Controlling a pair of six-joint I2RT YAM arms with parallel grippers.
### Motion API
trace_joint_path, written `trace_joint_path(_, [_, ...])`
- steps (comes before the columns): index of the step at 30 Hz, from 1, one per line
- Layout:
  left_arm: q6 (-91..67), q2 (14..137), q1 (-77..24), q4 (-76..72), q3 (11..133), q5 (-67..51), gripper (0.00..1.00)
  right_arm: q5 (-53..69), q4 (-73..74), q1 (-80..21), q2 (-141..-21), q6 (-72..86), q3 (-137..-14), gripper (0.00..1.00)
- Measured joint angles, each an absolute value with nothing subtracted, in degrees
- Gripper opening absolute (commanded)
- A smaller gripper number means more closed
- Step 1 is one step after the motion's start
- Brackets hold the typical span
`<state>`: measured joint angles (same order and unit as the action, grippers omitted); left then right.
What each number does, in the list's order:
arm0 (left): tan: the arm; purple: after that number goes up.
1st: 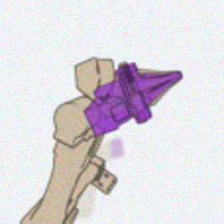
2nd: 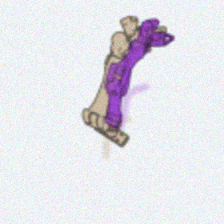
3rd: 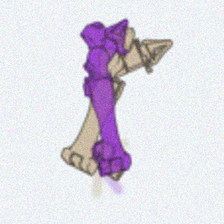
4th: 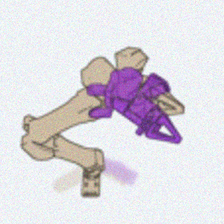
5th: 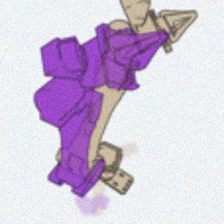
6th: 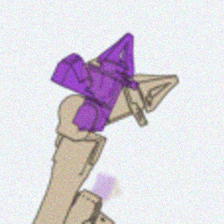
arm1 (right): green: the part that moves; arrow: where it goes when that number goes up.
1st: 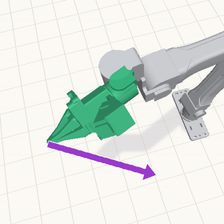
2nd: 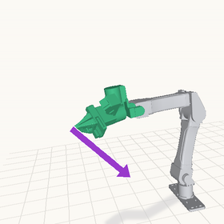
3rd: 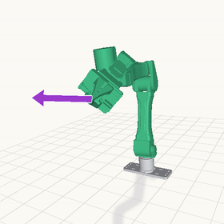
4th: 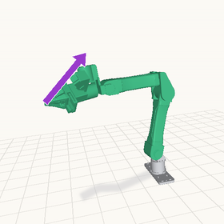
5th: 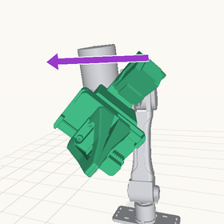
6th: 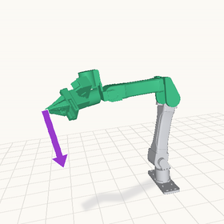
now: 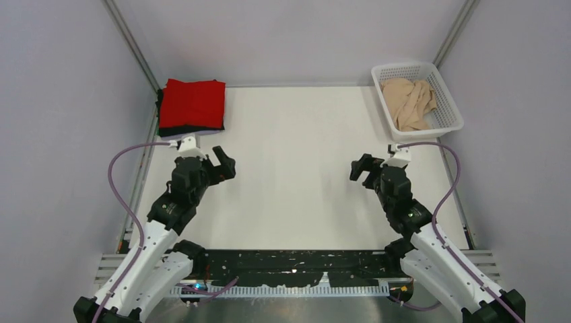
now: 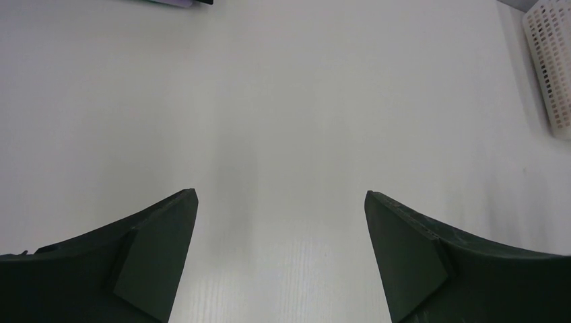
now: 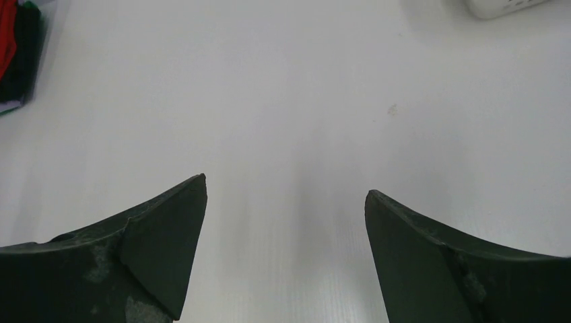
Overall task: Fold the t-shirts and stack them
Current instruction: Grab crumpled tshirt from bin with the right arm
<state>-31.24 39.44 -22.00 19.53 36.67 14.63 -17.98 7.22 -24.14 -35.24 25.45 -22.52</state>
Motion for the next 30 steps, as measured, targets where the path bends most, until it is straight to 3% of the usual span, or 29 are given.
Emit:
trace_joint_path(7, [-30.9,42.1,-22.0,20.3,36.7,16.1,0.99,-29.3,6.0,-21.3,-48.6,25.2,-36.5,0.95])
trace_joint_path(16, [-29.9,45.2,-22.0,20.5,36.9,18.7,0.99,-24.3,10.2,0.9,-84.8,23.9,-75.4,0.96])
trace_joint_path(25, [-29.5,49.0,-22.0,20.6,38.2,19.6,0.99,-19.5,18.9,9.3,-123.5,22.2,-106.2,0.99])
trace_joint_path(29, [-29.5,50.3,-22.0,20.6,38.5,19.6,0.99,-17.5,25.0,10.9,-137.8,21.8,-119.7,0.89])
trace_joint_path(30, [-29.6,50.7,-22.0,20.6,38.5,19.6,0.99,-16.8,25.9,11.0,-140.3,21.7,-122.0,0.76])
